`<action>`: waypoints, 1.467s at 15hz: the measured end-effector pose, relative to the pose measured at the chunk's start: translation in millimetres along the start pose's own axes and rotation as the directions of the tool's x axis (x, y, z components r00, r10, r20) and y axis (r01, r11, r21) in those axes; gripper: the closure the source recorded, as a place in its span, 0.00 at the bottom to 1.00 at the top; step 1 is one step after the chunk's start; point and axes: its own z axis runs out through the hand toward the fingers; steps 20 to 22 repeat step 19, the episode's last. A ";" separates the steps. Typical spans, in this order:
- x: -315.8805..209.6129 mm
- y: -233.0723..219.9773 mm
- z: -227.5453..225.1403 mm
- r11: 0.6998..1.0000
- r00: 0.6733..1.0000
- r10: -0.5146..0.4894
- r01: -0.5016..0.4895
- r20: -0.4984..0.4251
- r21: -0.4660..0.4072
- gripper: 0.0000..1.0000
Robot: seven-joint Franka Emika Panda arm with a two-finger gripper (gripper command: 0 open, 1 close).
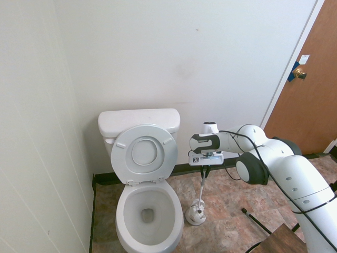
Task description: Clean the toilet
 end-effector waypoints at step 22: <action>15.3 16.7 -100.1 0.997 0.998 -0.011 0.015 -0.056 0.077 0.00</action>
